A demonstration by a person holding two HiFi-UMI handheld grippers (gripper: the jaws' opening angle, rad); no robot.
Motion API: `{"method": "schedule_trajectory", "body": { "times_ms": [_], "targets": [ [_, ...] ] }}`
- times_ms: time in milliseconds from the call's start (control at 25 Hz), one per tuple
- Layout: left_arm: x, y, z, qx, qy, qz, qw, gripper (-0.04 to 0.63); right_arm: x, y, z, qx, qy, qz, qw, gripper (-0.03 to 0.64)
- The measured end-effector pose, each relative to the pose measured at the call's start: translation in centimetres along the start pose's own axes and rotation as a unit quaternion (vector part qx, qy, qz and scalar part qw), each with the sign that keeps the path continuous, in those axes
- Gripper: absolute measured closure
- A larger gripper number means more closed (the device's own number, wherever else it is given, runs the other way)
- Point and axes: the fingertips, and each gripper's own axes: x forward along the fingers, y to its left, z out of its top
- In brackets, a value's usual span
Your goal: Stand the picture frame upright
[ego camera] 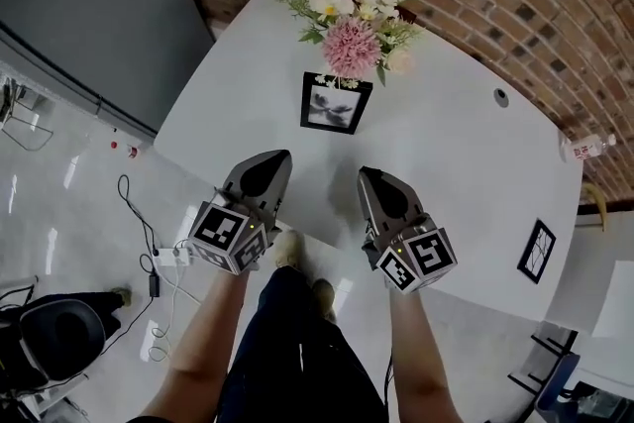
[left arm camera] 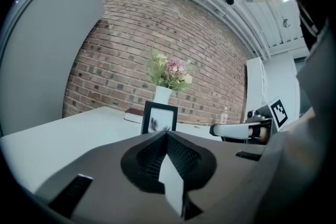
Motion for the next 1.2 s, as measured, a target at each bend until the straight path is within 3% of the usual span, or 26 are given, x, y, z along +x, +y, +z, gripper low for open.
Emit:
{"method": "schedule_trajectory", "body": {
  "times_ms": [1200],
  "targets": [
    [-11.5,-10.8,3.5,0.002,-0.024,-0.009,0.9997,0.595,-11.2,9.9,4.5,-0.032,-0.018,0.032,0.999,0.614]
  ]
}}
